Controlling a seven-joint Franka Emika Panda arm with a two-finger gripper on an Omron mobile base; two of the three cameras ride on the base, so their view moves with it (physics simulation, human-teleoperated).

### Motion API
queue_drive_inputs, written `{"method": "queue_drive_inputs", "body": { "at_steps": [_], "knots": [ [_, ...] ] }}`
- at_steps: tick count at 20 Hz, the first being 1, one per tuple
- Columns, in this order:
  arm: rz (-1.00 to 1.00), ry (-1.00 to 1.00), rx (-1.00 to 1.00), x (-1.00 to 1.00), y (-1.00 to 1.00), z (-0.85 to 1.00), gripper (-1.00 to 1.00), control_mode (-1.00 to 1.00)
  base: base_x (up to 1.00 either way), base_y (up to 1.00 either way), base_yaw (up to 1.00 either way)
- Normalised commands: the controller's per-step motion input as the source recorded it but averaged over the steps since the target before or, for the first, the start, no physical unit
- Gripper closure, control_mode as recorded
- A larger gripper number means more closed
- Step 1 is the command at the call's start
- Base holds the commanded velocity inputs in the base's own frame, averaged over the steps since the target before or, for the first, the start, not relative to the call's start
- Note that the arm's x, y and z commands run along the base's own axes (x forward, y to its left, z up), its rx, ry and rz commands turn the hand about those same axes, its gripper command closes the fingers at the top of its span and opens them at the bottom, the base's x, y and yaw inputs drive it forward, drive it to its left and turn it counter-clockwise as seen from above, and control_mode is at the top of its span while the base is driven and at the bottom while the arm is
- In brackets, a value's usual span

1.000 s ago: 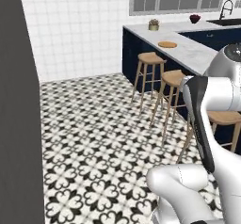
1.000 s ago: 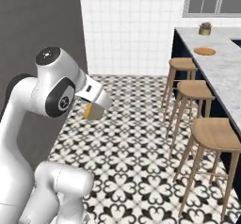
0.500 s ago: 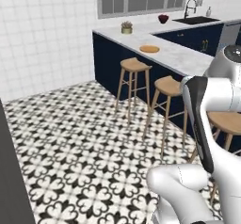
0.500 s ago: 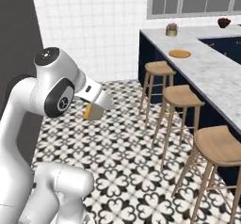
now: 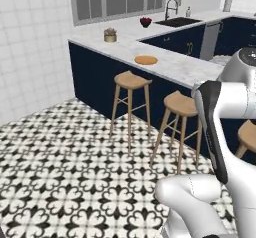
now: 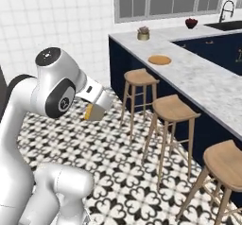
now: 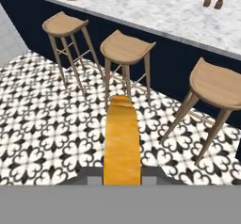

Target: Start the toaster. Once the lever pops up, take the bread to the plate on the dining counter.

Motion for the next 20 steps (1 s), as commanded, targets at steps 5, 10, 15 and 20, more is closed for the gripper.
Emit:
{"method": "queue_drive_inputs", "body": {
  "at_steps": [5,10,15,20],
  "knots": [
    [0.0,0.0,0.0,0.0,0.0,0.0,1.0,1.0,0.76,0.8,-0.38],
    [0.0,0.0,0.0,0.0,0.0,0.0,1.0,1.0,0.73,0.79,-0.38],
    [0.0,0.0,0.0,0.0,0.0,0.0,1.0,1.0,0.71,0.79,-0.39],
    [0.0,0.0,0.0,0.0,0.0,0.0,1.0,1.0,0.69,0.75,-0.4]
  ]
}}
